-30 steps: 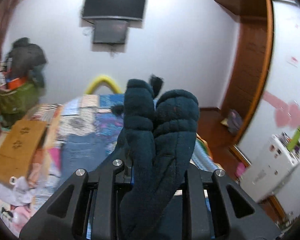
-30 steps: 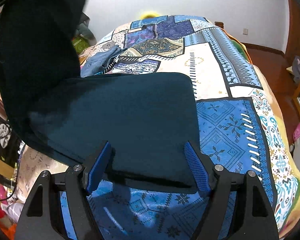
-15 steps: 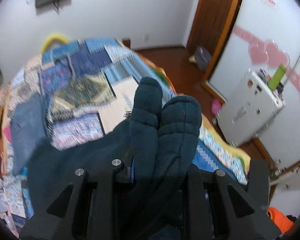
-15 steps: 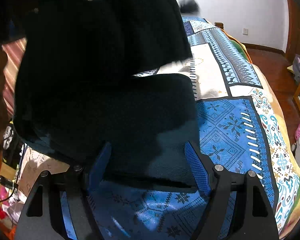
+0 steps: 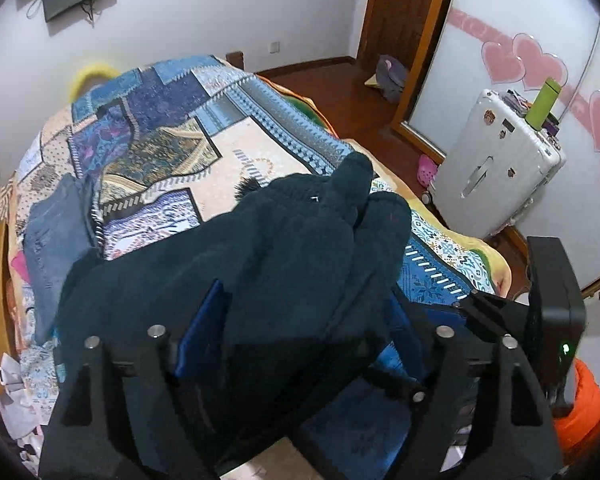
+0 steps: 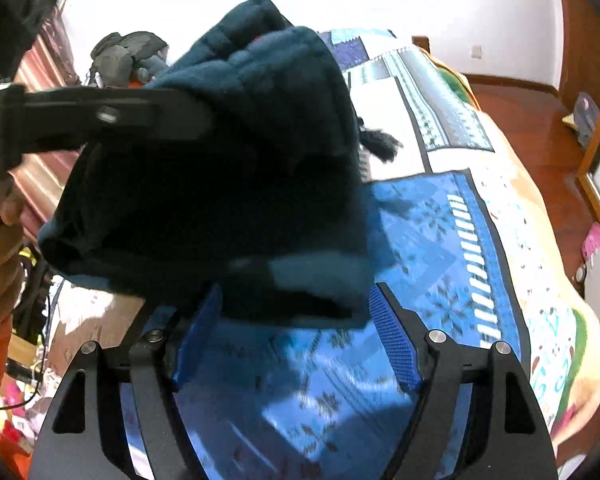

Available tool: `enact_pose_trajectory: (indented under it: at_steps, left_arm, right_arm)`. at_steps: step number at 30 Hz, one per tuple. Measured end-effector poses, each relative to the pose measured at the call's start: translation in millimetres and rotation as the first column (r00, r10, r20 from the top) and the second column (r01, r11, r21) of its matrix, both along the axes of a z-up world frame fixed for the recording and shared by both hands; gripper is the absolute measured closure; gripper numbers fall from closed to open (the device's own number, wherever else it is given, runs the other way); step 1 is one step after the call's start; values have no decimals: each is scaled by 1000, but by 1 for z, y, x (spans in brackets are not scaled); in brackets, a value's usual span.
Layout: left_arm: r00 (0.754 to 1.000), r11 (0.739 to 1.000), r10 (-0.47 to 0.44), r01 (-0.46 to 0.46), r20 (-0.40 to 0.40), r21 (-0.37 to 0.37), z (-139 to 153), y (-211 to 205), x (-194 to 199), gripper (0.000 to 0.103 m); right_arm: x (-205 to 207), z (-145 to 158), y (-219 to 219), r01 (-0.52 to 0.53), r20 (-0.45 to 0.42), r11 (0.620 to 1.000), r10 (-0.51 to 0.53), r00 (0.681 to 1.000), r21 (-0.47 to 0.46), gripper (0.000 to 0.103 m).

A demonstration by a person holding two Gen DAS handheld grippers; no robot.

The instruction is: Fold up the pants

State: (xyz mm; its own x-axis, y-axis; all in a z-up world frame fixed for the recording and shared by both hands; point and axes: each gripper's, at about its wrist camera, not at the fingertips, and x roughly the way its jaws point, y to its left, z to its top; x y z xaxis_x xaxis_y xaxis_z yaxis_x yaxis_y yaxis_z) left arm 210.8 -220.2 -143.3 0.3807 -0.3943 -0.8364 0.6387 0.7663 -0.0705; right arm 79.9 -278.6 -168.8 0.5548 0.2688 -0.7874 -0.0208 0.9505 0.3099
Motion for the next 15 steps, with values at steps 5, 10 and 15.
enact_pose_trajectory:
  at_steps: [5,10,15]
  left_arm:
    - [996,997,57,-52,73,-59,29,33,1,9]
    - [966,987,160,-152,202,-57,47,71,21,1]
    - [942,967,239,-253,237,29,35,100,71,1]
  right_arm:
    - [-10,6,-1,7,8,1000,-7,1000,5,29]
    - [-7,7,0,14,12,1000,-15,1000,26,29]
    - [-2,2,12,-6,-9,999,7,1000,36,29]
